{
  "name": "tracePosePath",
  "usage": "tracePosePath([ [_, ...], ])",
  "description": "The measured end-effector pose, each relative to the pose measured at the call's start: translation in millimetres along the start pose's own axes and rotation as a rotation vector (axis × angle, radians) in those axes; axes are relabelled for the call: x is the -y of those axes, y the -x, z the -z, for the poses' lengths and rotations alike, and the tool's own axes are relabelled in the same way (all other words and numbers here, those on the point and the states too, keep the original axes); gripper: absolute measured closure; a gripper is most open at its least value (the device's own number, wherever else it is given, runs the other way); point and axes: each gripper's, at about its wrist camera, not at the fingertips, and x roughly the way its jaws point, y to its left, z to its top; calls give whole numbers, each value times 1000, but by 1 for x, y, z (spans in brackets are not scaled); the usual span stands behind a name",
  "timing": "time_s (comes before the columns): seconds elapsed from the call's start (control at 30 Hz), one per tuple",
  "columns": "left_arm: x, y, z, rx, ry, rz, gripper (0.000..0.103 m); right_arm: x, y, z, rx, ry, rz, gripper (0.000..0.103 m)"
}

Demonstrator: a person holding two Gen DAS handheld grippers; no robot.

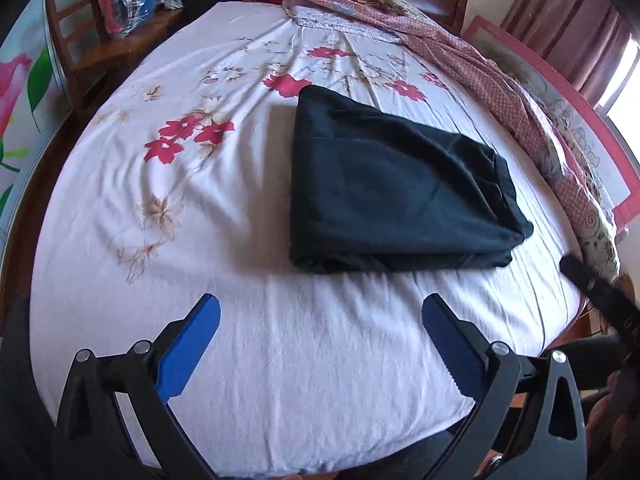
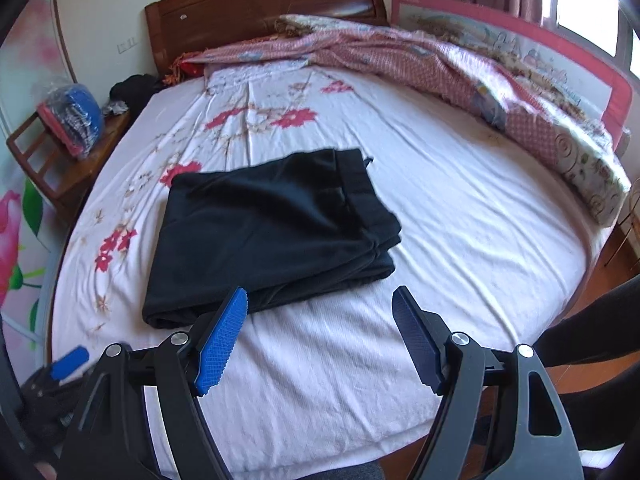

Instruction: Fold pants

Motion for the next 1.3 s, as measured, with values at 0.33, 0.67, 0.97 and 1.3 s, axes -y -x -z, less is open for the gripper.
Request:
tracePosePath([
  [0.33, -28, -73, -122, -74, 99, 24, 2, 95, -112, -84, -117, -216, -149, 26],
  [0.67, -39, -148, -140, -305, 136, 173, 2, 107, -212, -105, -339, -292, -349, 24],
  [0.97, -38, -177, -153, -392, 105, 280, 2, 104, -234, -93, -400, -301, -439, 14],
  [1.3, -35, -189, -158, -464, 215, 478, 2, 91, -230, -90, -432, -230, -549, 10],
])
